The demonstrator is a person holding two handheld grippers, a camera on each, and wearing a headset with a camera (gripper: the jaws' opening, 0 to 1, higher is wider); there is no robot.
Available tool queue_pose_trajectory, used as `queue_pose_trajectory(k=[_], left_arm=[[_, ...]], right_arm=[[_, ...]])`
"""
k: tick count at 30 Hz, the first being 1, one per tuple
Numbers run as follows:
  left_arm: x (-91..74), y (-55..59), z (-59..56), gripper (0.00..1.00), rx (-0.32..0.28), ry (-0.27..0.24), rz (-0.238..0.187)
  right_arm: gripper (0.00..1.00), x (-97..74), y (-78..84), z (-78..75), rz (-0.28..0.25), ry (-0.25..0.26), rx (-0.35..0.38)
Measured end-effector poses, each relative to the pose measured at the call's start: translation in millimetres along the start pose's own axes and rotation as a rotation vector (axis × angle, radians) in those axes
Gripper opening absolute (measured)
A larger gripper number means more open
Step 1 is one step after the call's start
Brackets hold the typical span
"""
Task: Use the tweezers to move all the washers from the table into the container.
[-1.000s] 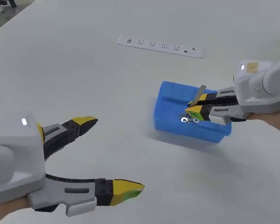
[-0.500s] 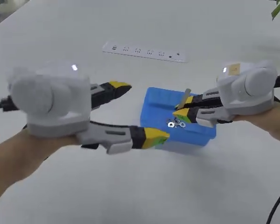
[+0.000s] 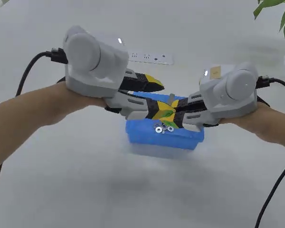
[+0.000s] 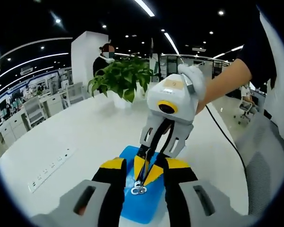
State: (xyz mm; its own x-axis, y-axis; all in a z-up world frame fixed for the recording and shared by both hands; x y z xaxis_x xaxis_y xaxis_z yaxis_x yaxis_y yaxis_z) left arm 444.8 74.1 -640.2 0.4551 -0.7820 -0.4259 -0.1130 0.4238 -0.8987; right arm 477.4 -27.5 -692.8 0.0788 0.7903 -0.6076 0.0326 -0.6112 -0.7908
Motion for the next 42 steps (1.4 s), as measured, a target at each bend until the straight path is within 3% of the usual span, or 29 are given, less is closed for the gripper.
queue_pose_trajectory(k=[7, 15, 17, 18, 24, 36, 42], left_arm=[[4.7, -3.4, -6.2, 0.22, 0.063, 0.068, 0.006], [8.4, -9.0, -5.5, 0.07, 0.146, 0.094, 0.024], [8.3, -10.0, -7.3, 0.07, 0.166, 0.116, 0.03], [7.4, -10.4, -6.9, 0.07, 0.199, 0.116, 0.036], [3.2, -10.2, -8.6, 0.05, 0.263, 0.11, 0.051], [-6.0, -21.5, -13.7, 0.05, 0.303, 0.088, 0.012], [-13.3, -29.8, -18.5, 0.05, 0.271, 0.094, -0.055]], right_arm=[[0.08, -0.7, 1.5, 1.8, 0.004, -0.008, 0.0], [0.08, -2.3, 1.0, 4.6, 0.012, -0.021, -0.024], [0.08, -2.3, 1.0, 4.4, 0.013, -0.021, -0.027], [0.08, -2.4, 0.9, 4.3, 0.014, -0.021, -0.035], [0.1, -2.4, -1.2, 5.6, 0.015, -0.01, -0.05], [0.13, -9.0, -10.0, 5.9, -0.041, -0.007, -0.003], [0.15, -13.6, -9.8, 11.5, -0.05, -0.012, 0.016]])
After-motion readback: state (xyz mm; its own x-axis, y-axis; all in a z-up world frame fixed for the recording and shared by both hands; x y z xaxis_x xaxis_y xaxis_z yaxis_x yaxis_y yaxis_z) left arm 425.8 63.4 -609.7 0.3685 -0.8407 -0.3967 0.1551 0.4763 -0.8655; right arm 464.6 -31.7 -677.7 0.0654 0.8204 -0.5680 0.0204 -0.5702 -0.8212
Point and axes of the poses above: the centre of the closed fingertips' face, and the gripper's own axes: x roughly forward along the fingers, z roughly to its left, y roughly out of its underside, the point moved 8 cm from there along -x, roughly backward along the fingers, and after that the axes turned 3 degrees about x, right-handed, at the moved point
